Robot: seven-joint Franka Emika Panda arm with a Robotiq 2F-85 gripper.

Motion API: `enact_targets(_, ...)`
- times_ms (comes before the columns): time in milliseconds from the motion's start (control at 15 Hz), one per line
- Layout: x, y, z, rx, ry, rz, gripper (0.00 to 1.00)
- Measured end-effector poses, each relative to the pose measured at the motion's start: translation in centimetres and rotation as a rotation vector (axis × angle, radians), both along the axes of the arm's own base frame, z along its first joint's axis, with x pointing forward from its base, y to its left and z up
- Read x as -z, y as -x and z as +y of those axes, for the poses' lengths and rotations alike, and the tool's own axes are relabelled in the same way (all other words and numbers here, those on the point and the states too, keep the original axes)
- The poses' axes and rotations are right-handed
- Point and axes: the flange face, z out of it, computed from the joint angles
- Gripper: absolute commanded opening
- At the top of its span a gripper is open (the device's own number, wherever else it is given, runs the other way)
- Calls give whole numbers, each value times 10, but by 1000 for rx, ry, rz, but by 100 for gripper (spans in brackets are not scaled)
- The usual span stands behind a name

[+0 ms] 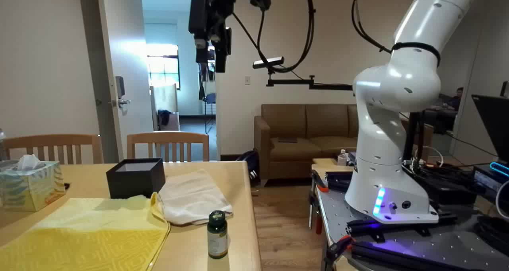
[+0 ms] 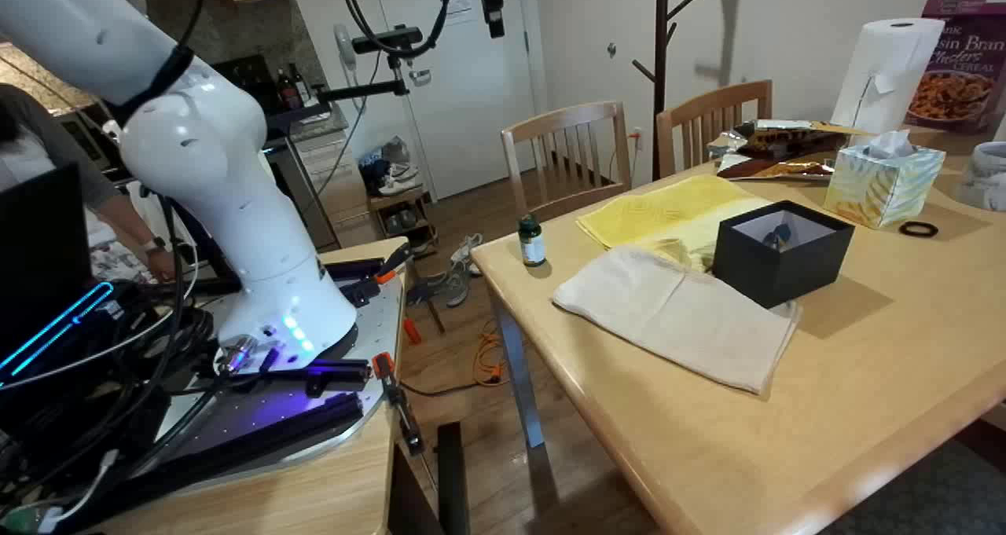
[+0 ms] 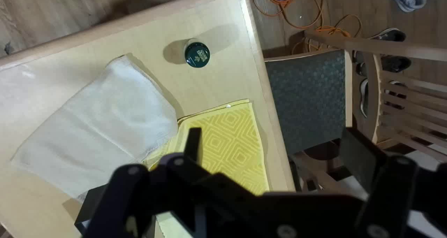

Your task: Turn the black box to the right

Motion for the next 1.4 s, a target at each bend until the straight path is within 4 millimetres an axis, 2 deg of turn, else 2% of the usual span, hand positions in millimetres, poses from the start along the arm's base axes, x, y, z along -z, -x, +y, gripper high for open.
enact_targets(733, 0, 0, 0, -3, 4, -1, 100)
enact_targets(1000, -2, -1, -2, -11, 66, -22, 100)
enact_targets(1200, -17, -14, -15, 52, 112, -62, 100)
enact_targets(1400, -27, -41, -32, 96, 124, -71, 100)
